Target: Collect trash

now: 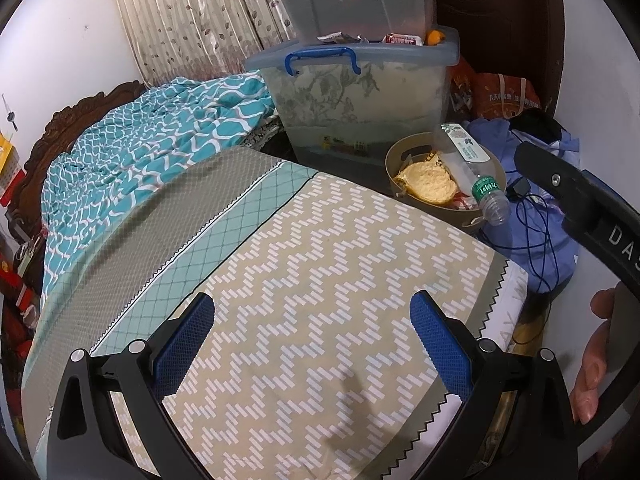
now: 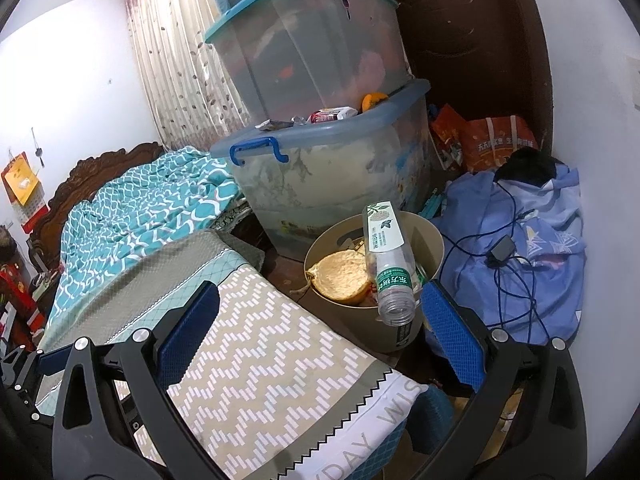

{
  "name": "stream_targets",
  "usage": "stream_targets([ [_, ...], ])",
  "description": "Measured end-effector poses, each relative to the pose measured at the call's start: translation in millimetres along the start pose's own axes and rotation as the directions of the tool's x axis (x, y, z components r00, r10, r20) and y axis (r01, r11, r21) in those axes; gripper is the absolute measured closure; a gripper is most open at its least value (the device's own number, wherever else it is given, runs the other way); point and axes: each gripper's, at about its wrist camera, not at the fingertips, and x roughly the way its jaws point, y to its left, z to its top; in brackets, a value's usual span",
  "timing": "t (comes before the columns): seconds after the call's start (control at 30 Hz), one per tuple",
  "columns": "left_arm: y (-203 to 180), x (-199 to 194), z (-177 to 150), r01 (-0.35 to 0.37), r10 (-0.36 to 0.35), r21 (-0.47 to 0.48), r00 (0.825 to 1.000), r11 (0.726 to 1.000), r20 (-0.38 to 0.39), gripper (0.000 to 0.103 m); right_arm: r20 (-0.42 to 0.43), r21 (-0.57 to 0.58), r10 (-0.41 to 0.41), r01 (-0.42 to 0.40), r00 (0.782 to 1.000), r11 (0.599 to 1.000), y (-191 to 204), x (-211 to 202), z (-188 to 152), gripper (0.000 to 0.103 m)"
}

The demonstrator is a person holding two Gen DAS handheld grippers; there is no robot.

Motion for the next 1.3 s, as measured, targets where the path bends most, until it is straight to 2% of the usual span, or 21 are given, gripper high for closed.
stream_targets([
  [0.3,-2.7,2.7,-2.7,0.007,-0.007,0.007,1.000,1.000,-0.025,0.009,-0.002,0.009,0.000,0.000,1.000,1.000,-2.1,-0.1,-0.8,0.003],
  [0.47,-8.4,5.9,-5.9,0.102,-0.102,0.005,0.992,0.995,-0.076,0.009,-0.002,0.021,-0.005,0.005,1.000,1.000,-4.9,-0.1,-1.2,0.003],
  [0.63,-13.2,8.1,-7.9,0.134,-0.133,0.006,0.986,0.991,-0.100,0.009,-0.003,0.032,-0.010,0.010,1.000,0.999,-10.7,0.1,-0.9,0.003],
  [1.0,-11.7,13.7,-13.5,0.037,-0.033,0.027,0.993,0.999,-0.114,0.009,-0.011,0.028,0.005,-0.005,1.000,1.000,-9.9,3.9,-3.2,0.003],
  [1.3,-2.9,19.6,-17.4,0.025,-0.023,0.014,0.989,1.000,-0.144,0.009,-0.019,0.019,0.009,-0.008,1.000,1.000,-1.8,6.0,-5.7,0.003],
])
